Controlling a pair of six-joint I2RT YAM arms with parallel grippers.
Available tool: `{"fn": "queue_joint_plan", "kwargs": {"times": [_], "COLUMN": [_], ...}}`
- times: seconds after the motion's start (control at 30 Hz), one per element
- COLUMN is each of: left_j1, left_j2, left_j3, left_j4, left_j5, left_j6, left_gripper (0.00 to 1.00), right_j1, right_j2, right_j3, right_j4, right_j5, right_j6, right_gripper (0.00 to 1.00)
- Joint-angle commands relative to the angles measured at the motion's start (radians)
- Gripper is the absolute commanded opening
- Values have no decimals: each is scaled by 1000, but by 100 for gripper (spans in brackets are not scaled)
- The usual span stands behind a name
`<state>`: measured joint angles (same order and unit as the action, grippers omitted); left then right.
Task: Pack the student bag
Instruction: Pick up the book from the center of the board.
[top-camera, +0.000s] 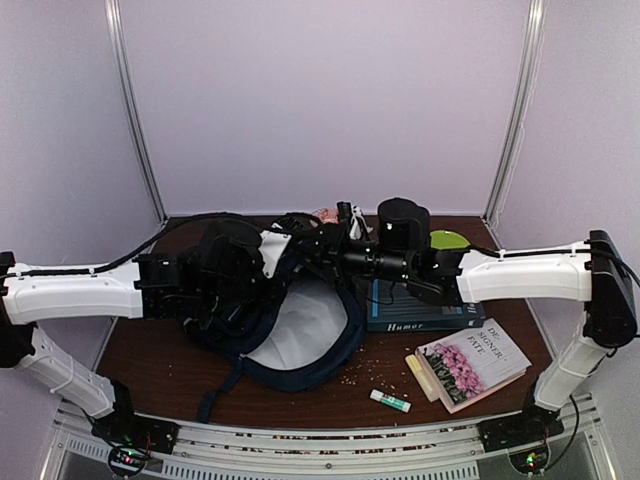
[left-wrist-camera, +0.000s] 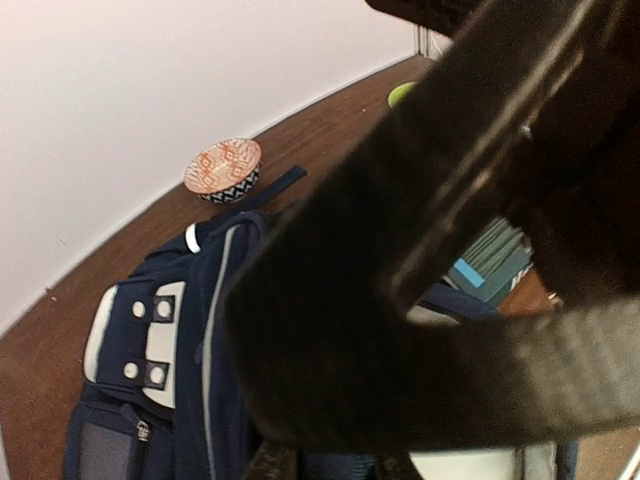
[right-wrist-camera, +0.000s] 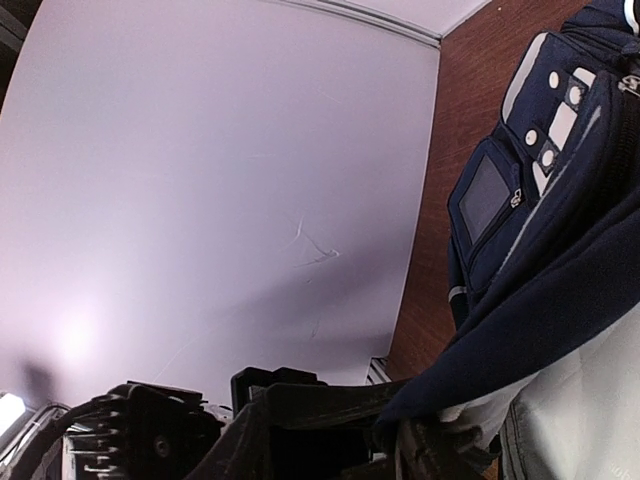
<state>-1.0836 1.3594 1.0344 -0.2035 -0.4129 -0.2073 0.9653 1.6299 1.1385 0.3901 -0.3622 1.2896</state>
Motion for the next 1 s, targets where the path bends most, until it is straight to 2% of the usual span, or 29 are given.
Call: {"fn": "queue_joint_plan", "kwargs": {"times": [0.0,0.03,0.07,0.2,0.33,0.53,0.67,0.83,0.97], "left_j1": [17,21,25,59,106,234,312,315,315], "left_j2": [8,6,6,3,-27,-113,-152,-162,-163], "left_j3": [4,2,-1,12,37,66,53,31,-7], "left_j4": [0,-2,-5,-49,-107,-221,-258,-235,-165], "left_j5": [-58,-64,-71,-95,-143,-196,-196,-141,-91], "left_j6": [-29,-32,-38,-80,-118,-180,-205,-177,-151], "left_gripper": [22,8,0,0,0,0,0,0,0], "right_j1": [-1,-3,-6,-32,-61,-81,-123,-292,-525], "right_j2": [-92,-98,-105,-142,-221,-427,-575,-721,-716], "right_j3": [-12,-21,-32,-89,-186,-223,-301,-453,-538], "right_j4": [126,126,129,84,16,-404,-601,-656,-572], "right_j5": [-26,-27,-23,7,38,243,423,496,284], "right_j6": [-12,-13,-17,-28,-75,-360,-457,-476,-445], "right_gripper": [43,44,45,57,60,60,61,66,78]}}
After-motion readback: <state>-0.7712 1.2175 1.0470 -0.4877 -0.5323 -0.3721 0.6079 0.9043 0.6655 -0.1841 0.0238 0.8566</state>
